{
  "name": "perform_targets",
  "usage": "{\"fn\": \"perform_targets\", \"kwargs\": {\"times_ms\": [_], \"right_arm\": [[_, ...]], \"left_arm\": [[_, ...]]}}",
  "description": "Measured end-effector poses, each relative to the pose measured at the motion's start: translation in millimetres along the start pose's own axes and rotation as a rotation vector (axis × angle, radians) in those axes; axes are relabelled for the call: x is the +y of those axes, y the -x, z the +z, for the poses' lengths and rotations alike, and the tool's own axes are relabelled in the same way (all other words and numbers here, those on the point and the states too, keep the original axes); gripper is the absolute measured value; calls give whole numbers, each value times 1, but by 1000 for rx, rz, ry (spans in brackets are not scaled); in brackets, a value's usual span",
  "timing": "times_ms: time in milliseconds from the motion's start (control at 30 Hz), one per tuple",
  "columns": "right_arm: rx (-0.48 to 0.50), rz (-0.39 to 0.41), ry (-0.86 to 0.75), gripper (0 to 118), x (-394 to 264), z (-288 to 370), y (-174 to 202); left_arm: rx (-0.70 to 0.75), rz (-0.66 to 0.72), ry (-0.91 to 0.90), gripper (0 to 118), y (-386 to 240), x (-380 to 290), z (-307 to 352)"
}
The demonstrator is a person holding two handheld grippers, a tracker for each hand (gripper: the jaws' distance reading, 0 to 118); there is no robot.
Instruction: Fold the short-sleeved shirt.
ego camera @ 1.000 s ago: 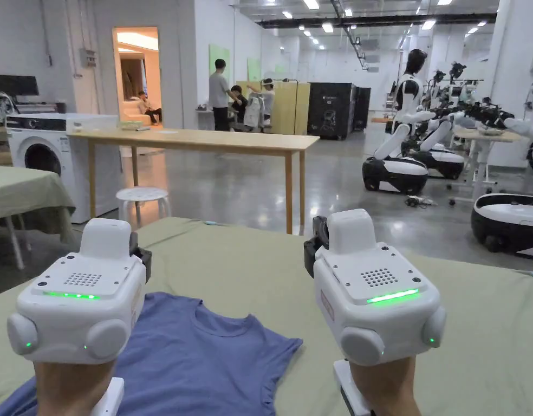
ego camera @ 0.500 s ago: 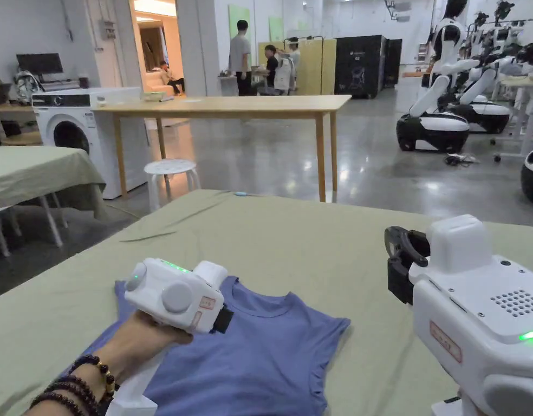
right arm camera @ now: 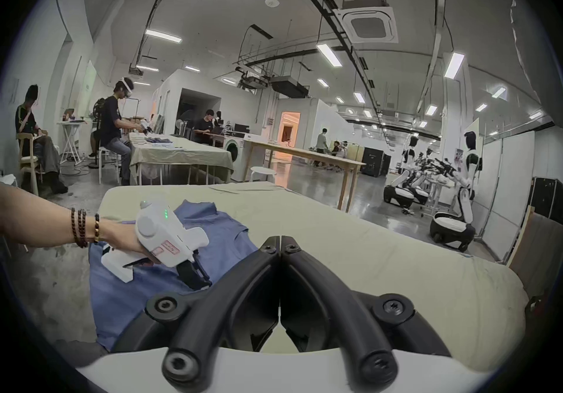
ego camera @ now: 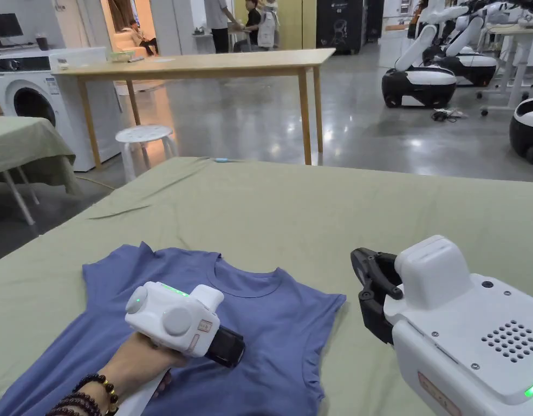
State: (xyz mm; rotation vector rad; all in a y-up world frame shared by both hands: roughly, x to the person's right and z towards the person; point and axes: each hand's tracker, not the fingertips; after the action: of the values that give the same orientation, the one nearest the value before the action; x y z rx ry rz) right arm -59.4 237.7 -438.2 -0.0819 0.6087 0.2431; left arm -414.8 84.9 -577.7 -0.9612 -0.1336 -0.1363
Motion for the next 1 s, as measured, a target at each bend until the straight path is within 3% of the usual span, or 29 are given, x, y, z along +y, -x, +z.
{"fn": "perform_targets", "kwargs": {"times_ms": [33,100,133,167,200,233,467,700,833,1000], "right_arm": [[6,6,2,0,0,0,2],[11,14,7,0,0,0,3],[14,12,9,0,0,0,3],[16,6,10,0,0,0,3],[14,0,10,0,0,1,4],[13,-6,8,0,0,0,4],[10,-6,21,0,-1,10,1],[-37,-55,2,0,-1,41,-20],[-66,-83,-22,0,-6,72,-39],[-224,-67,-37,0,-8,127,-73]], "left_arm": [[-14,14,-12,101,3,-3,1],[17,-43,-114,63,4,-4,15],[12,-41,-141,63,5,-5,20],[14,-37,-148,54,5,-5,25],[9,-24,-112,22,5,-9,28],[68,-44,-117,0,6,-8,26],[4,-22,-91,0,-2,-11,36],[-86,37,-242,0,-11,6,90],[-118,-84,-321,0,-55,41,117],[-287,-124,-502,0,-142,114,148]]}}
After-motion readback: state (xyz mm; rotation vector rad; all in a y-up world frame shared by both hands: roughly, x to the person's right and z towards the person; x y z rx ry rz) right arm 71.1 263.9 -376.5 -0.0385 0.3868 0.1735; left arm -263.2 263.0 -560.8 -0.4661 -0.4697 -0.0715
